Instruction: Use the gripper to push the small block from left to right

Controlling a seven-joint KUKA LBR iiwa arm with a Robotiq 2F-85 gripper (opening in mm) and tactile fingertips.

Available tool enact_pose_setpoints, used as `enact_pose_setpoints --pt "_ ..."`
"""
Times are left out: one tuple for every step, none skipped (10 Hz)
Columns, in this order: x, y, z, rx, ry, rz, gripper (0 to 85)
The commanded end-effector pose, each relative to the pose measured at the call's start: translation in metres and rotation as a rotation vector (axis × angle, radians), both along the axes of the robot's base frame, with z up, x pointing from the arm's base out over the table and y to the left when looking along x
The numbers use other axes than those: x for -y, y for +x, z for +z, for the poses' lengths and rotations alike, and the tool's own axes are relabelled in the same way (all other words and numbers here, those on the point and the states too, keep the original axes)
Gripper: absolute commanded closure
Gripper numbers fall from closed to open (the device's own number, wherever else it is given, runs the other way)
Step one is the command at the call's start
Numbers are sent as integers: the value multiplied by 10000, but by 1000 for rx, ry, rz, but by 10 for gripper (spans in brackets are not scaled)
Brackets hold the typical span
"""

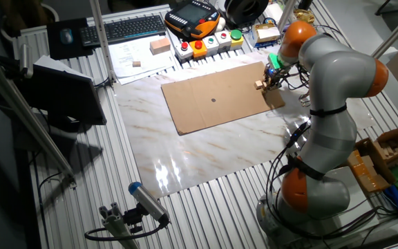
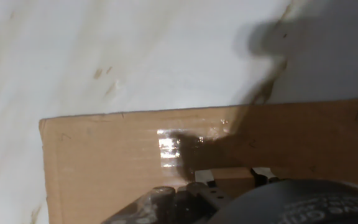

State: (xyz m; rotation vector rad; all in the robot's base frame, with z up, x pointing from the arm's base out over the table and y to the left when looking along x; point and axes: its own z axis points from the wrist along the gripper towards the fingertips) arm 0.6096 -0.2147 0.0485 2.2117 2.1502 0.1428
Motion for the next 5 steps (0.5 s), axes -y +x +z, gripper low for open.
enact_pose_setpoints --pt "1 1 2 1 -2 6 840" --pt "1 1 2 -3 -3 14 840" --pt "1 1 2 -13 -1 12 840" --pt "1 1 2 -22 2 13 840" --pt "-3 3 9 -35 11 19 840"
